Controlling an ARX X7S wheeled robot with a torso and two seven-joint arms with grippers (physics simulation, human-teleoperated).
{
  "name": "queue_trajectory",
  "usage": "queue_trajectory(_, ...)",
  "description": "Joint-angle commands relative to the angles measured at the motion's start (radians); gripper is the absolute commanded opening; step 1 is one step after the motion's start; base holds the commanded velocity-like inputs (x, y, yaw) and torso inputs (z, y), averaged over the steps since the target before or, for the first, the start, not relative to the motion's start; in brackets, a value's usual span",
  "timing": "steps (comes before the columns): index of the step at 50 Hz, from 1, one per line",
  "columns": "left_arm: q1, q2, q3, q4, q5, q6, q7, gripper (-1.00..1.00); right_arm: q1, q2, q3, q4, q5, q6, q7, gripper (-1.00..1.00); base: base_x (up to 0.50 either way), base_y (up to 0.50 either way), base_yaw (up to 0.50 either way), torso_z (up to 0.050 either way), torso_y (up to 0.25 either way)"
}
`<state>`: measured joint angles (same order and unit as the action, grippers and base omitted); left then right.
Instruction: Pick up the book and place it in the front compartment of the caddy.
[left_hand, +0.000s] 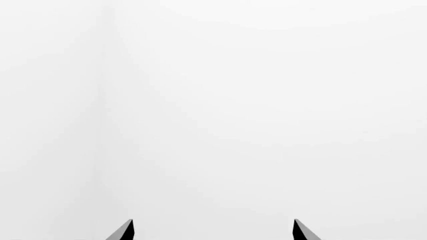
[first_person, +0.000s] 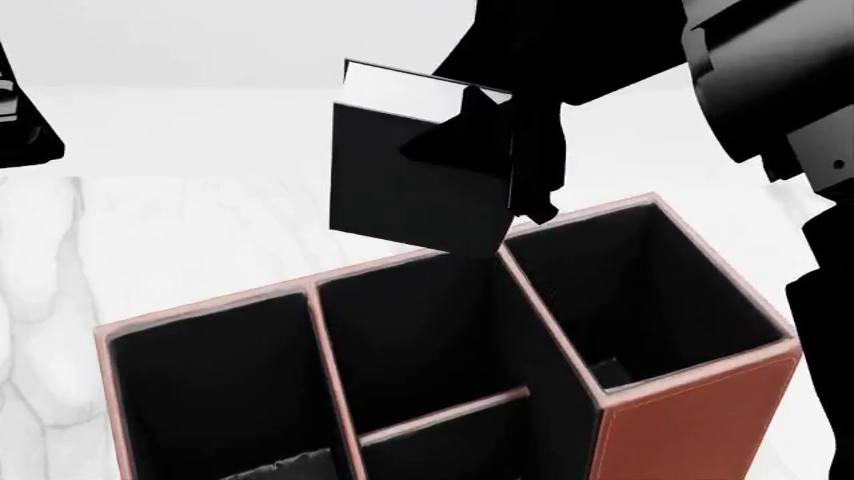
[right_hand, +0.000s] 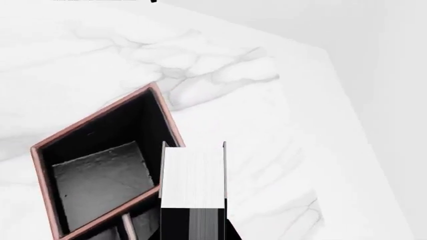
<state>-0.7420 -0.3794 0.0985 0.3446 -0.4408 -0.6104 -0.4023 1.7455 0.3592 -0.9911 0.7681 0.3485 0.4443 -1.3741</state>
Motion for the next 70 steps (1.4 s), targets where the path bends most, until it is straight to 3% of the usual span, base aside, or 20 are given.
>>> queue_trajectory(1, 0.000, -0.001, 0.002, -0.001, -0.002, 0.001, -0.002, 1.00, 0.017, -0.002, 0.011, 0.008, -0.011, -0.024, 0.012, -1.00, 0.00, 0.00, 0.00, 0.000, 0.011)
queue_trajectory(48, -0.001, -0.002, 0.005, -0.009, -0.005, 0.006, -0.002, 1.00, 0.035, -0.037, -0.002, 0.107, -0.027, -0.118, 0.033, -1.00, 0.00, 0.00, 0.00, 0.000, 0.001)
queue_trajectory(55, -0.005, -0.005, 0.002, -0.015, -0.004, 0.008, -0.005, 1.00, 0.088, -0.086, -0.134, 0.351, -0.126, -0.410, -0.185, -1.00, 0.00, 0.00, 0.00, 0.000, 0.001)
queue_trajectory(60, -0.005, -0.005, 0.004, -0.018, -0.005, 0.009, -0.005, 1.00, 0.135, -0.044, -0.464, 0.331, 0.139, -0.512, -0.196, -1.00, 0.00, 0.00, 0.00, 0.000, 0.000)
queue_trajectory(70, -0.004, -0.007, 0.005, -0.019, -0.004, 0.011, -0.008, 1.00, 0.173, -0.047, -0.770, 0.377, 0.392, -0.660, -0.196, -1.00, 0.00, 0.00, 0.00, 0.001, 0.001)
